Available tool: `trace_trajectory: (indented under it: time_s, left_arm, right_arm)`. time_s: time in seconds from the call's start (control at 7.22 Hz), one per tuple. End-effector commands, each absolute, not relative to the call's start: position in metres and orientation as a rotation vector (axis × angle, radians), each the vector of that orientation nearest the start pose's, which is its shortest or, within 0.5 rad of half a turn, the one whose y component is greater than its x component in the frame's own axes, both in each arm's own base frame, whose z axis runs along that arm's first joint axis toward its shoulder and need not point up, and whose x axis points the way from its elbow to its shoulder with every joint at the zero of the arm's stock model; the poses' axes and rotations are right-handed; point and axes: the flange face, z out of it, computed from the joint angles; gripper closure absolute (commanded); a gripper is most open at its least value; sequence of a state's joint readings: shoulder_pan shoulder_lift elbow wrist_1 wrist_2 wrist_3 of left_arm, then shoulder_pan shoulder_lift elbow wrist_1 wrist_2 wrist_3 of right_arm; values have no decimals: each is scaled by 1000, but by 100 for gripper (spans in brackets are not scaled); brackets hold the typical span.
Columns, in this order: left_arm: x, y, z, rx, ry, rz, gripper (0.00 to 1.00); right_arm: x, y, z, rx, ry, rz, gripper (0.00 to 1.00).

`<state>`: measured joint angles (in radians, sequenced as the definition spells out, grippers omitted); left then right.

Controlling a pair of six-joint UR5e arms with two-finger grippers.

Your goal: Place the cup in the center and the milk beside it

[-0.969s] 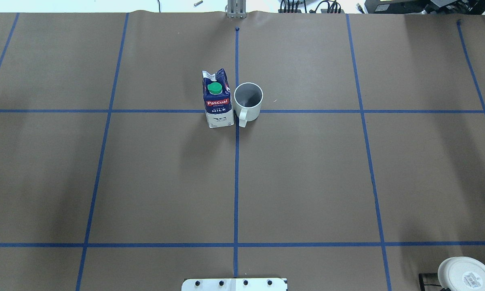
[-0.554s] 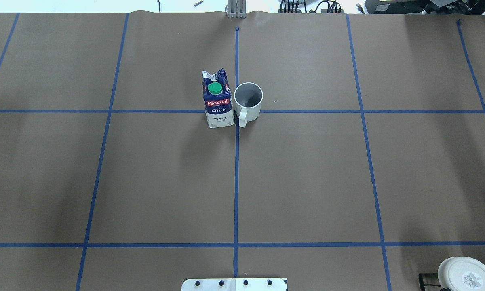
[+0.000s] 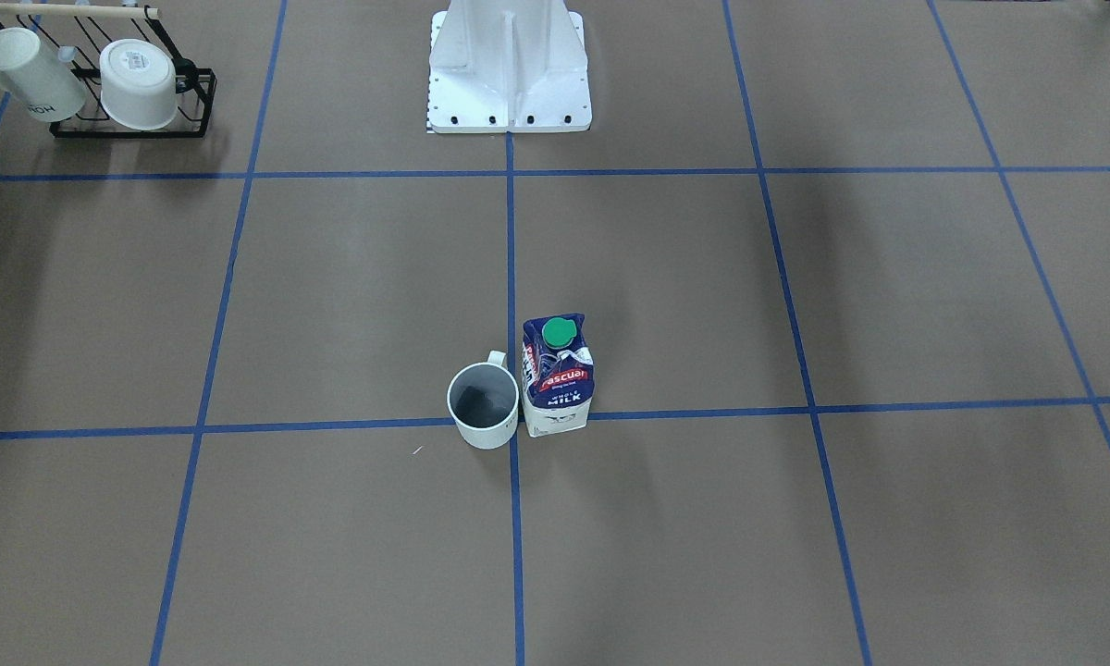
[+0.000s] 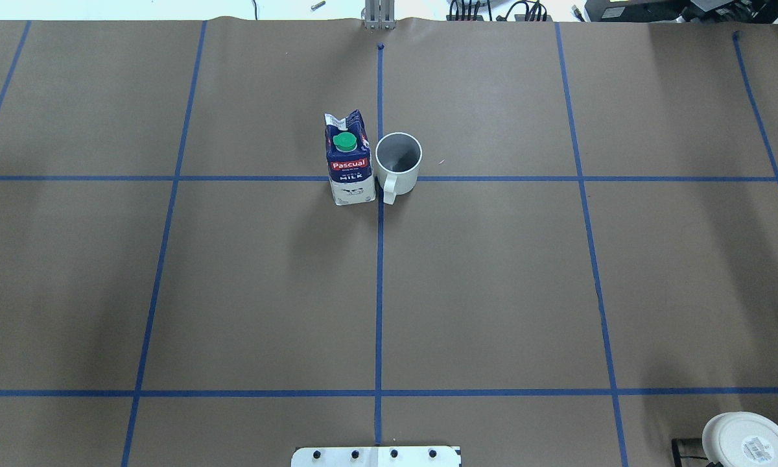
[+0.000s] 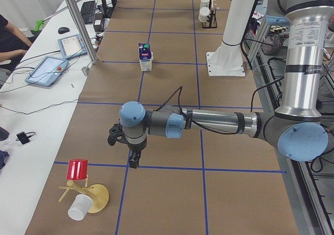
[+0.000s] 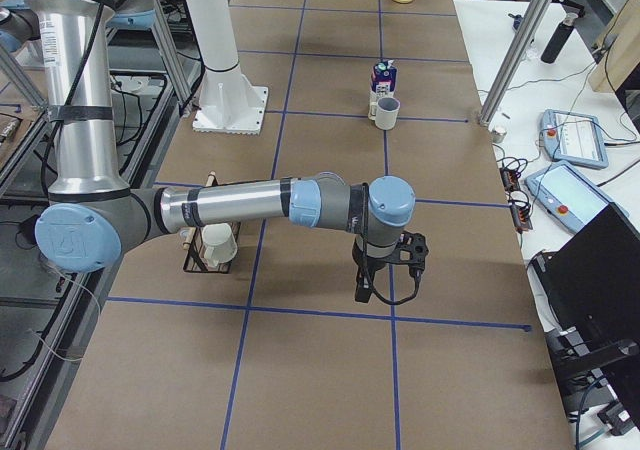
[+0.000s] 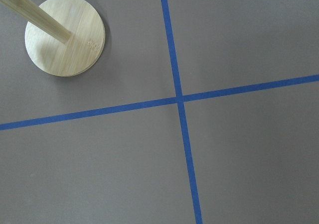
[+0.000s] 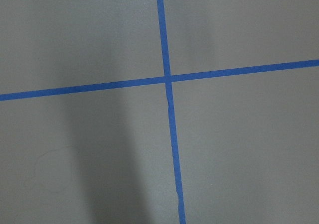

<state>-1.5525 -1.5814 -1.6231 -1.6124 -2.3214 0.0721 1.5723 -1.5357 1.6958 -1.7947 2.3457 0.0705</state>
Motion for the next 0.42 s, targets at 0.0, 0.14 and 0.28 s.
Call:
trace_trajectory:
  time_s: [0.0, 0.14, 0.28]
  left_arm:
    - [-56, -505, 623, 122, 747, 126, 1]
    - [-56, -505, 623, 124, 748, 127, 1]
    - [-56, -505, 622, 125, 748, 128, 1]
  right_arm:
    - [64, -497, 599, -82, -774, 91, 0]
    - [64, -496, 603, -89, -774, 94, 0]
    - [64, -497, 602, -88, -774, 93, 0]
